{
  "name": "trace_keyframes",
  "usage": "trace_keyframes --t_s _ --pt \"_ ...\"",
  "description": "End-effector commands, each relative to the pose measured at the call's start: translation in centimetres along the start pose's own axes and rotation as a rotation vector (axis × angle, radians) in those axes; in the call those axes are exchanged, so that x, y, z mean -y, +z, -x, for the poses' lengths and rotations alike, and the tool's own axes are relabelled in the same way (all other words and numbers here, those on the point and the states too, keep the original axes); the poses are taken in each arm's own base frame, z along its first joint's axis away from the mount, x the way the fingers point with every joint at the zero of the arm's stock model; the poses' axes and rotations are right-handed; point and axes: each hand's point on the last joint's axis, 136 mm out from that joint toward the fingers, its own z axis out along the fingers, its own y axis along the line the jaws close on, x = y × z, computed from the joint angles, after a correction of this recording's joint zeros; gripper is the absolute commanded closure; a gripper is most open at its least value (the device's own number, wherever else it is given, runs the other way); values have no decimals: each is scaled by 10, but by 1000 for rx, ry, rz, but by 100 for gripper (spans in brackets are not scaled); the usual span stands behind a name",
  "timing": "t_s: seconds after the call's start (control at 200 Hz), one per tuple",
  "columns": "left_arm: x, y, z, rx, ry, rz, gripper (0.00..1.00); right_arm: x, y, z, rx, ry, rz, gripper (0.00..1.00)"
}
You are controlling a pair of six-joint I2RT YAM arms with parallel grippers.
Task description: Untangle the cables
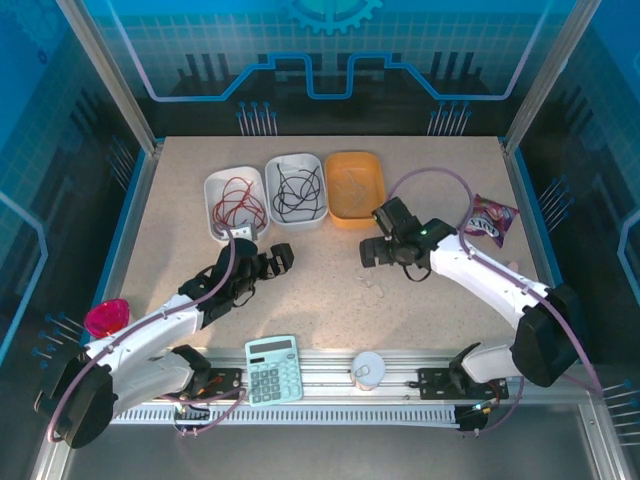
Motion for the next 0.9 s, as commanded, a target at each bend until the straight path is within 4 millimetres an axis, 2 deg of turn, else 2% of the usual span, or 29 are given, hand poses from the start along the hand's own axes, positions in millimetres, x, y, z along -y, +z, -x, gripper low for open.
trace_keyframes --t_s 0.0,0.145,0.33,0.455,0.725,0.896 --pt "9 -2 16 40 -22 -21 1 4 0 -37 -93 41 -46 0" --pt "9 -1 16 42 -16 -20 1 -3 3 -62 -161 39 -51 0" --pt "10 1 14 32 -15 -18 1 -17 18 -79 -230 0 -44 0" --pt "8 2 12 27 -19 -14 1 -28 30 -78 -250 -44 -45 2" --pt "5 1 12 31 -17 -1 1 -52 55 -67 -267 -128 -17 18" --pt "5 1 12 31 -16 -2 1 -57 67 -62 -263 -158 -15 20"
